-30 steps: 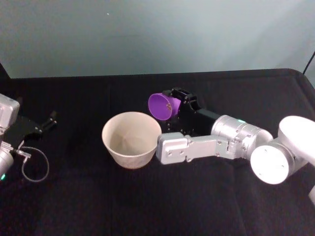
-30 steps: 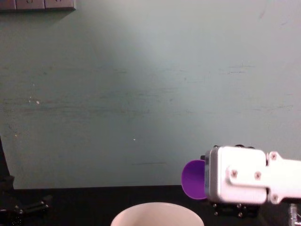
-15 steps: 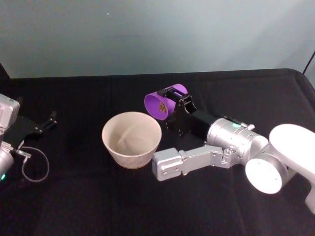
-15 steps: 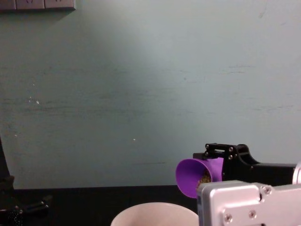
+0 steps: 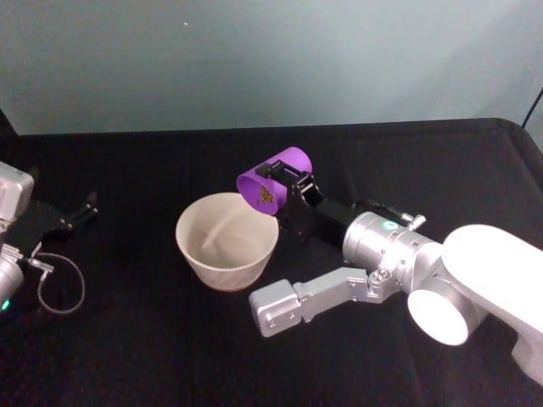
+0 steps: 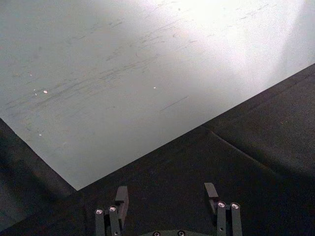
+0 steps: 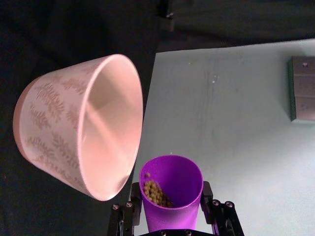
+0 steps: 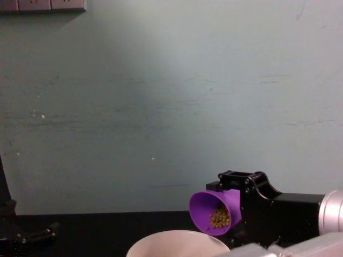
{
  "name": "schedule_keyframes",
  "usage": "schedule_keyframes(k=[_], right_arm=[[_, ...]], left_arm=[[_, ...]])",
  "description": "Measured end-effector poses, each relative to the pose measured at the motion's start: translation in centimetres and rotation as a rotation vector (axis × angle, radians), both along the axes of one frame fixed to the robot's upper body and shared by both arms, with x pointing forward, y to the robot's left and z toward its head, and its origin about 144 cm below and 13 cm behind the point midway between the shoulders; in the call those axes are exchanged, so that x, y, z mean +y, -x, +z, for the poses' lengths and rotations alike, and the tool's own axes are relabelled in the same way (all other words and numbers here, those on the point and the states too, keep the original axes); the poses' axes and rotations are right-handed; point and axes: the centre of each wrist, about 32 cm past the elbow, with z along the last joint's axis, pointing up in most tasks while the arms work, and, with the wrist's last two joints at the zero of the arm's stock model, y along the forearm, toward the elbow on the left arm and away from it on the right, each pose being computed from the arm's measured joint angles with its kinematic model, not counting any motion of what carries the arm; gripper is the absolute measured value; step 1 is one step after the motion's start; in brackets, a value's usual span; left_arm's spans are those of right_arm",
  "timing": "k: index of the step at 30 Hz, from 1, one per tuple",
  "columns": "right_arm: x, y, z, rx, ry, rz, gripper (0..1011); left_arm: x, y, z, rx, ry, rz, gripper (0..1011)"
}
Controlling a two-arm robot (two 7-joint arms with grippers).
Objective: Pick up the cup and pour the mung beans from the cup into the bowl.
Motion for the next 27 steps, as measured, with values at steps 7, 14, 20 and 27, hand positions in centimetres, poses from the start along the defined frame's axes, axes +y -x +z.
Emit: schedule_keyframes(k=[7,14,20,27], right_arm=[[0.37,0.26,-0.17,-0.066,0.080,-0.004,720],[0.59,0.33,-0.19,-0.095,0.119,-0.012,720],[0.72,0.33,-0.37,-0.119,0.157,-0.019,720],[0.75,0.47,-0.73,-0.149,0.203,-0.022,720]], left_arm=[[0.00,0.00,0.00,0.000,0.000,0.000,1000],[0.00,0.00,0.00,0.000,0.000,0.000,1000],[0.00,0.00,0.00,0.000,0.000,0.000,1000],[0.00,0.00,0.00,0.000,0.000,0.000,1000]])
